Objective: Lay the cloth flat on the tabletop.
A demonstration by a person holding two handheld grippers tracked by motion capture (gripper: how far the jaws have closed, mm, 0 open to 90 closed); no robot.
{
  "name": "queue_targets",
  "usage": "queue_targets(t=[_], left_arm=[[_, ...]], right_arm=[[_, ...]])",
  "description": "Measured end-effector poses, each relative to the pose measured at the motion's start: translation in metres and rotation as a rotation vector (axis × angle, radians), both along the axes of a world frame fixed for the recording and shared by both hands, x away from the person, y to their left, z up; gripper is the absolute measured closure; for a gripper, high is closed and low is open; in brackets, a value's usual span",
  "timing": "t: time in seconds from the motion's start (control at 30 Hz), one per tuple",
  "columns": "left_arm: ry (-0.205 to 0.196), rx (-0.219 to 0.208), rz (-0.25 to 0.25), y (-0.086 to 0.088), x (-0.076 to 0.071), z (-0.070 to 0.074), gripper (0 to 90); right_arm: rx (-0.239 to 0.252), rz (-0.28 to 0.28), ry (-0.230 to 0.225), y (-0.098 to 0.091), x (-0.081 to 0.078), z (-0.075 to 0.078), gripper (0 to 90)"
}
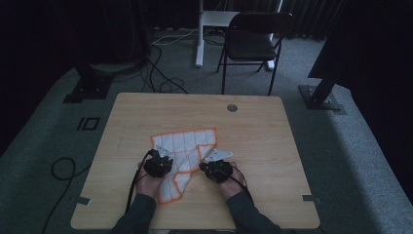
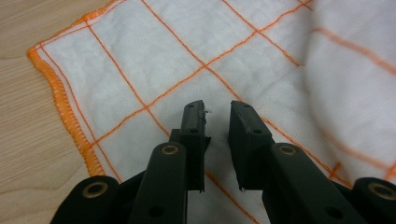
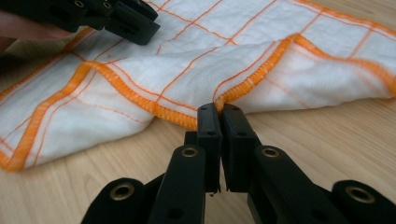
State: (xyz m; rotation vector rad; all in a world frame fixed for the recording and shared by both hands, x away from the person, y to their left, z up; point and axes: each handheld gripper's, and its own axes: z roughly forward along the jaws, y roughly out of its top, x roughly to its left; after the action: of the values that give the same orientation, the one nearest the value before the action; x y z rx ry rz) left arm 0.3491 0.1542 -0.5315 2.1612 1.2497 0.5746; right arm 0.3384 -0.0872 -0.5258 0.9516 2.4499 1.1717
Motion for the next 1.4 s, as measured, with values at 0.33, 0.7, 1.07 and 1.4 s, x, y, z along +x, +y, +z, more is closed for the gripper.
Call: queue_targets(t=[0.33, 0.7, 1.07, 1.4], left_arm=[[-0.008, 0.008, 0.000, 0.001, 0.000, -0.001, 75.8], [-0.018, 0.023, 0.028, 0.007, 0.007, -0.001, 75.1], [-0.018, 0.049, 0.046, 0.006, 0.006, 0.002, 71.8], [-0.043, 0.029, -0.044, -0.012, -0.011, 0.015, 69.6]], right_arm=[[0.003, -0.015, -0.008, -0.023, -0.021, 0.004, 87.4], [0.024, -0.062, 0.004, -0.057, -0.042, 0.004, 87.4], [0.074, -0.118, -0.041, -0.078, -0.043, 0.016, 73.5], [0.022, -0.133, -0.038, -0.058, -0.018, 0.009, 70.5]])
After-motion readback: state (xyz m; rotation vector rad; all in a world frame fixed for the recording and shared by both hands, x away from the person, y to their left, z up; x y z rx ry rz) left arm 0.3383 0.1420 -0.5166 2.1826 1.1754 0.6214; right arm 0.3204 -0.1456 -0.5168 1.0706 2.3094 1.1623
